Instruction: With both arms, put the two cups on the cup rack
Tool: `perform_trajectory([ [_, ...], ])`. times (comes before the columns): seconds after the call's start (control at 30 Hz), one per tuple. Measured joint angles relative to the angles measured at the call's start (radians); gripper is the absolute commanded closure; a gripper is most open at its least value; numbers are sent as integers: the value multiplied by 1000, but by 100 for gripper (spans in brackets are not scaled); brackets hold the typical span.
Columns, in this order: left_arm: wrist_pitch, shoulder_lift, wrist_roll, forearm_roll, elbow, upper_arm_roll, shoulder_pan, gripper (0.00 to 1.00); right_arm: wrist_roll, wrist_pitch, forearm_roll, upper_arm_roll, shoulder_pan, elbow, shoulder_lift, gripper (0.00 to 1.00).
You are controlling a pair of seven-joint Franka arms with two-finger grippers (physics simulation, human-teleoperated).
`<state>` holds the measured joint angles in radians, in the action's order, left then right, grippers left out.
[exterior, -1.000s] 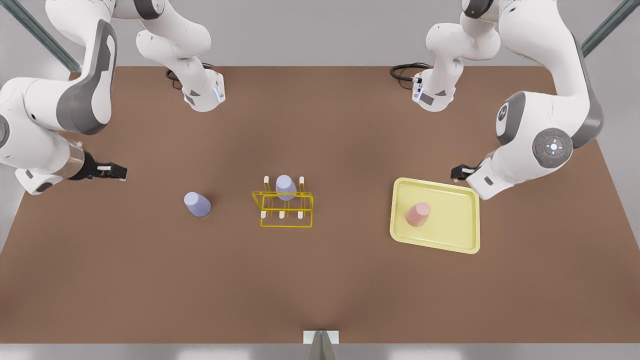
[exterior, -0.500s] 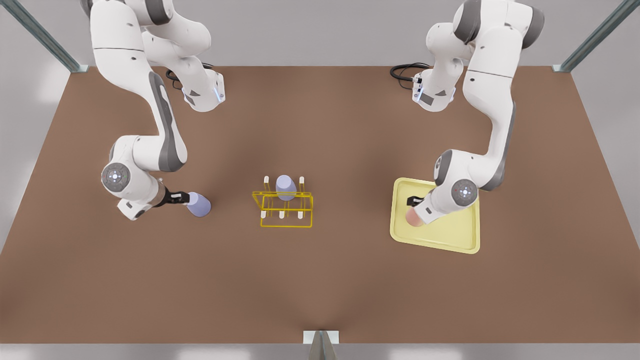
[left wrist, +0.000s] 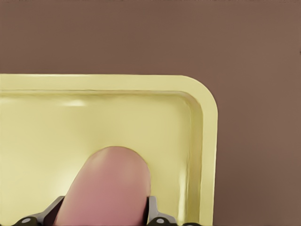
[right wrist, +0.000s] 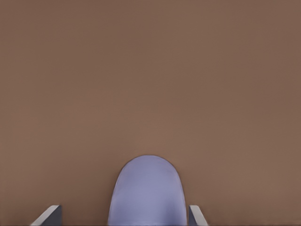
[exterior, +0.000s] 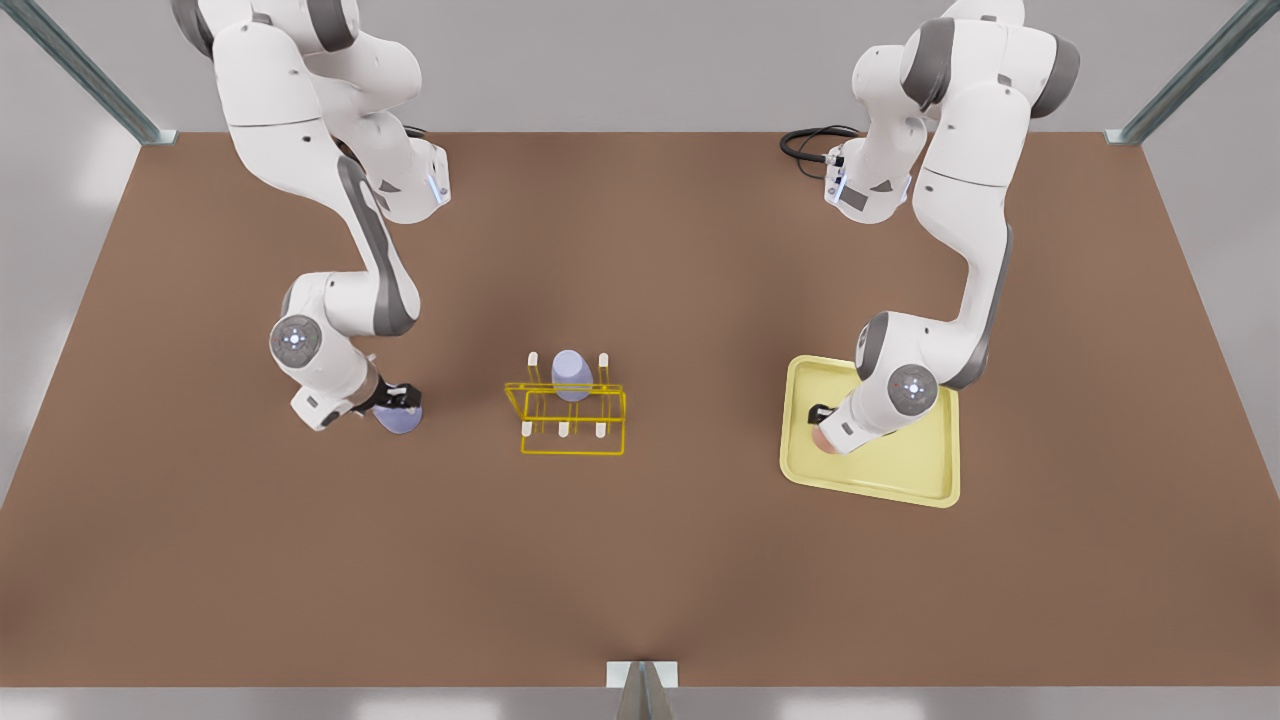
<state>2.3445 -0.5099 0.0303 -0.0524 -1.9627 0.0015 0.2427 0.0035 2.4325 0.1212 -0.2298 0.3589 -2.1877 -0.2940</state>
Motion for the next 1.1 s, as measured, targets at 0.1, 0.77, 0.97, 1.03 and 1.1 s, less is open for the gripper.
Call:
perform_trajectory([
  [0.1, 2, 6, 9, 8, 2, 2, 0, 21, 7, 24, 6, 0, -3, -26, 0, 0],
  [0.77, -416, -285, 331, -97, 908, -227, 153, 19, 29, 123, 9, 0, -9, -103, -40, 2],
  [0.97, -354, -378, 449, -120, 999, -221, 272, 18, 31, 127, 9, 1, -3, -96, -56, 4],
  [1.03, -329, -397, 483, -122, 1012, -221, 289, 18, 32, 128, 7, 1, -2, -95, -58, 7],
  [1.1, -305, -409, 513, -123, 1015, -220, 296, 18, 32, 128, 5, 1, -2, -94, -59, 7],
])
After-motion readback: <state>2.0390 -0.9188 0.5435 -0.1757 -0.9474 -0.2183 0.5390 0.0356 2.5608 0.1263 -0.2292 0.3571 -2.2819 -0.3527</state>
